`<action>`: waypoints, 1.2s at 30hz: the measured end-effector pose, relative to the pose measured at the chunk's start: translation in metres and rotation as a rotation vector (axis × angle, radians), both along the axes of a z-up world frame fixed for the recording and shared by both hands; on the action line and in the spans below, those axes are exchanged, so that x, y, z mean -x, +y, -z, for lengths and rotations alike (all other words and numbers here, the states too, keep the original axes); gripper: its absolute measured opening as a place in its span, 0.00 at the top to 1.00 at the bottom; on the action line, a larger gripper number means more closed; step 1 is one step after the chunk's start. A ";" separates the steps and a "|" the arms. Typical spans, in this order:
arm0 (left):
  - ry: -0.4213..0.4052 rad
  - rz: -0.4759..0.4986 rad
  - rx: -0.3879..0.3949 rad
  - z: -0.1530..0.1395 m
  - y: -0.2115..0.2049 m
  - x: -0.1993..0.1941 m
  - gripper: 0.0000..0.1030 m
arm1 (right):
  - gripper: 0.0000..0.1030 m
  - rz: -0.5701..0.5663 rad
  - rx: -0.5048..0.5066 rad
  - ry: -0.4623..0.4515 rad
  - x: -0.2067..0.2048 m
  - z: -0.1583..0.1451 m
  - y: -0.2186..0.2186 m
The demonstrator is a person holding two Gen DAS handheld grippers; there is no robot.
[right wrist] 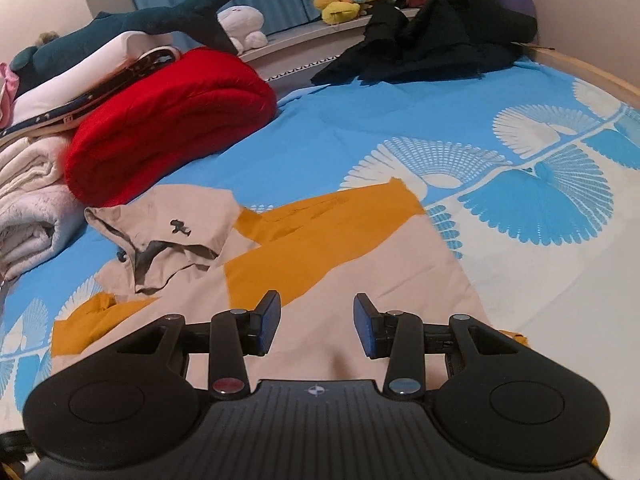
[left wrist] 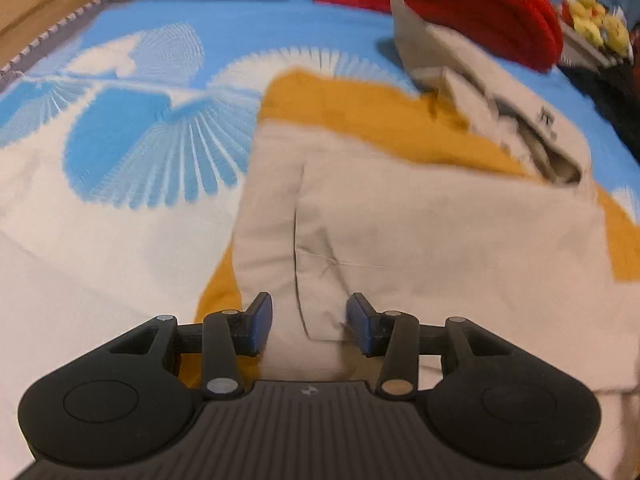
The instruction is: Fold large clothes
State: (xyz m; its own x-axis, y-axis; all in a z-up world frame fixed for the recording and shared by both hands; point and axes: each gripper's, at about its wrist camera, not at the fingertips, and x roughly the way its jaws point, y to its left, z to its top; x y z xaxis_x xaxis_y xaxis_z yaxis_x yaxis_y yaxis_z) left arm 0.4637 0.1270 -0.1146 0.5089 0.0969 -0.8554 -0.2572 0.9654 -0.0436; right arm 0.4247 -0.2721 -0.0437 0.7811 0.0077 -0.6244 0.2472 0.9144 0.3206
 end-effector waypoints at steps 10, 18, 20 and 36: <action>-0.120 0.070 -0.097 -0.028 -0.014 0.009 0.53 | 0.59 0.011 -0.031 0.005 0.011 -0.009 -0.023; -0.351 0.149 -0.073 -0.088 -0.025 -0.017 0.66 | 0.59 0.037 -0.017 -0.013 0.019 -0.016 -0.049; -0.377 0.169 -0.053 -0.098 -0.024 -0.061 0.77 | 0.59 0.050 -0.018 -0.008 0.021 -0.015 -0.056; -0.236 0.022 -0.094 -0.045 -0.018 -0.351 0.69 | 0.72 0.056 -0.057 0.042 0.003 -0.002 -0.065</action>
